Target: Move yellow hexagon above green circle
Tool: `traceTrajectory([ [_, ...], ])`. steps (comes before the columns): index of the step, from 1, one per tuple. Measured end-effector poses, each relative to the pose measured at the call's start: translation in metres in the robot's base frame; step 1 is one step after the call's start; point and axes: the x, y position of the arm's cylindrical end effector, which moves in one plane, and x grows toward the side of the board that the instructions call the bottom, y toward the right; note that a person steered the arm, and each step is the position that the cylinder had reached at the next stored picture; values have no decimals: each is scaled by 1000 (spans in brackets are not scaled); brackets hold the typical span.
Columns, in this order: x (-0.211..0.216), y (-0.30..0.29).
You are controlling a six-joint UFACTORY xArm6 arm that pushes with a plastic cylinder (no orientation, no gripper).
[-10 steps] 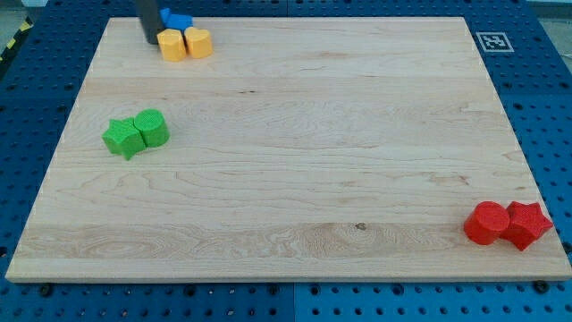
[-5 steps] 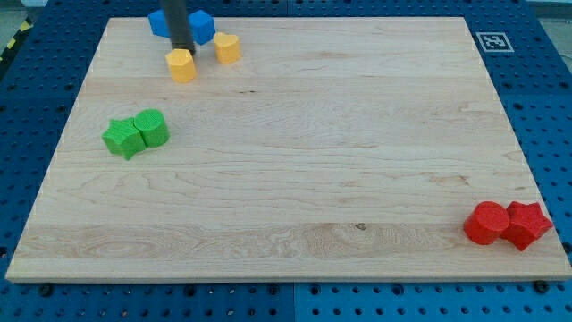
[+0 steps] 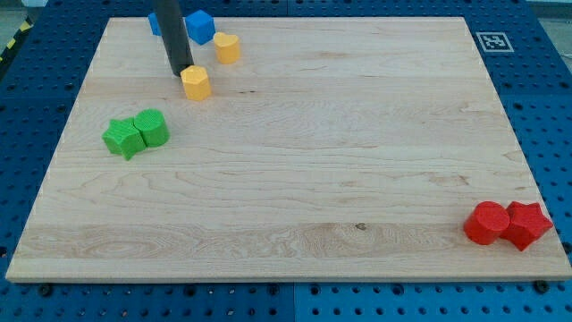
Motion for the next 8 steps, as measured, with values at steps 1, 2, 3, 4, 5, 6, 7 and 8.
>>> traceTrajectory([
  [1, 0, 16],
  [2, 14, 17],
  [3, 12, 17],
  [4, 12, 24],
  [5, 12, 45],
  [6, 16, 58],
  [7, 37, 48],
  [8, 55, 27],
])
